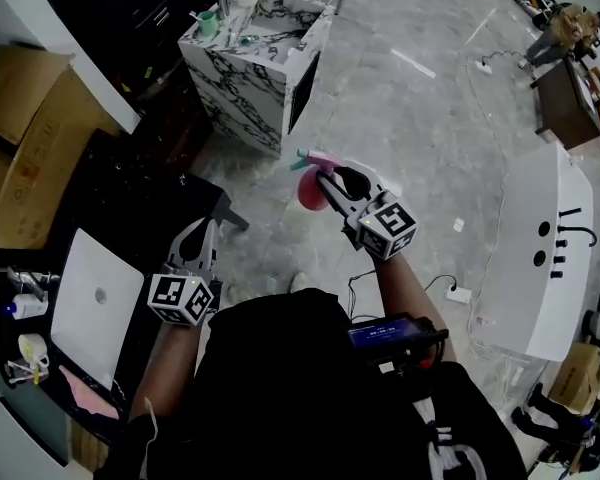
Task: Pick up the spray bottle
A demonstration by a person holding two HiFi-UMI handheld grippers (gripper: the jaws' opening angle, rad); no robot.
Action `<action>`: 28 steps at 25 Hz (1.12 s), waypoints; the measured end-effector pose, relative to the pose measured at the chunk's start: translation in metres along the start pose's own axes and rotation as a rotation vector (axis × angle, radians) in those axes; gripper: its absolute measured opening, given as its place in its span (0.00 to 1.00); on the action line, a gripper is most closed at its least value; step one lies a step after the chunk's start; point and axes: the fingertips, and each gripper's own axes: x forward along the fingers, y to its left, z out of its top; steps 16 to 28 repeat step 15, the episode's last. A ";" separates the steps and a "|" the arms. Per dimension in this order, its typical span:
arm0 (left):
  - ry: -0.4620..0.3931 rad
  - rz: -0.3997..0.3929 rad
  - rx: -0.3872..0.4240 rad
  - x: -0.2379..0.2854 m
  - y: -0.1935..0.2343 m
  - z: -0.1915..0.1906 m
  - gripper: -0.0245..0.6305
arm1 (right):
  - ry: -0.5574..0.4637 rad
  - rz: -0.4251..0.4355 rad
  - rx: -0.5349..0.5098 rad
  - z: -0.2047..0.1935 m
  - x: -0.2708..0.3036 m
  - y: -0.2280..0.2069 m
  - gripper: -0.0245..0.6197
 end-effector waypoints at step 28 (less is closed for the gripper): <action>0.011 -0.008 0.026 0.015 -0.031 -0.004 0.05 | -0.008 0.008 0.003 -0.003 -0.025 -0.014 0.28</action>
